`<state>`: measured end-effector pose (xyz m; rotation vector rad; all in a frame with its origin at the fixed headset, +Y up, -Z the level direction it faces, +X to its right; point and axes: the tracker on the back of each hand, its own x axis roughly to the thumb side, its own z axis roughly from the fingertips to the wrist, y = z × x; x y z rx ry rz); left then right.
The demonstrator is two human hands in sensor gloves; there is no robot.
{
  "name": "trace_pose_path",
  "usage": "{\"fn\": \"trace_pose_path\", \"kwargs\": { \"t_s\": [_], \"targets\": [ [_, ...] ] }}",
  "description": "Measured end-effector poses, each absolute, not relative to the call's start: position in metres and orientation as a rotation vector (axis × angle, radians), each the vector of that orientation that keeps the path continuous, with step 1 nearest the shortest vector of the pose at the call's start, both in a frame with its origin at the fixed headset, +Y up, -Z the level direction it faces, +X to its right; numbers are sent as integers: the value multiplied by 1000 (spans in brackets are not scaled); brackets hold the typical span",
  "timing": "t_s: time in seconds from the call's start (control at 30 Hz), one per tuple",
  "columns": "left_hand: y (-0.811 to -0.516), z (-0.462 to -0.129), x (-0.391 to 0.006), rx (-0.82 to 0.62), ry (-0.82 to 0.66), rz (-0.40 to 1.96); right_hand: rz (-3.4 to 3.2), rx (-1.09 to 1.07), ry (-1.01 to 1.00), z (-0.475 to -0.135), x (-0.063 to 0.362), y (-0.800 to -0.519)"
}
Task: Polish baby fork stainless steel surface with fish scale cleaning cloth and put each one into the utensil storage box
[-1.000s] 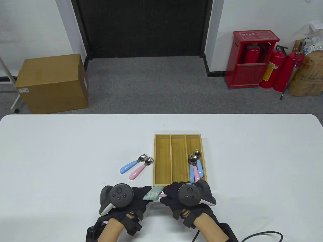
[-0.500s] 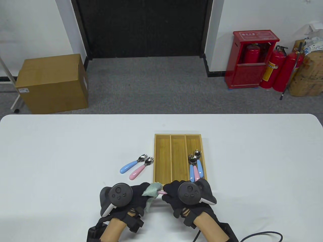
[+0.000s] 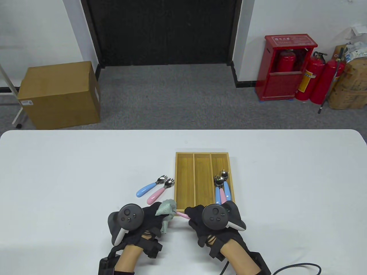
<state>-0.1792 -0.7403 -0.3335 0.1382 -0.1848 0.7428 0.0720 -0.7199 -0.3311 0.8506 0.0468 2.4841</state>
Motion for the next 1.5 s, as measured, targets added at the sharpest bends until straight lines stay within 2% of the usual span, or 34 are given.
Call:
{"fn": "trace_pose_path", "kwargs": {
  "t_s": [0.23,0.4,0.73,1.27,1.5],
  "targets": [
    [-744,-336,-196,169,-109,741,2492,768,59,-336,81,-722],
    [-750,-335,-215,168,-64,788,2432,546,-80,-348,111,-720],
    [-746,-332,-198,144,-141,797,2373,232,-259,-360,156,-706],
    [-743,-332,-198,112,-177,831,2765,-118,-189,-407,98,-727],
    [-744,-334,-195,77,-195,840,2736,-141,-8,-412,92,-746]
  ]
}}
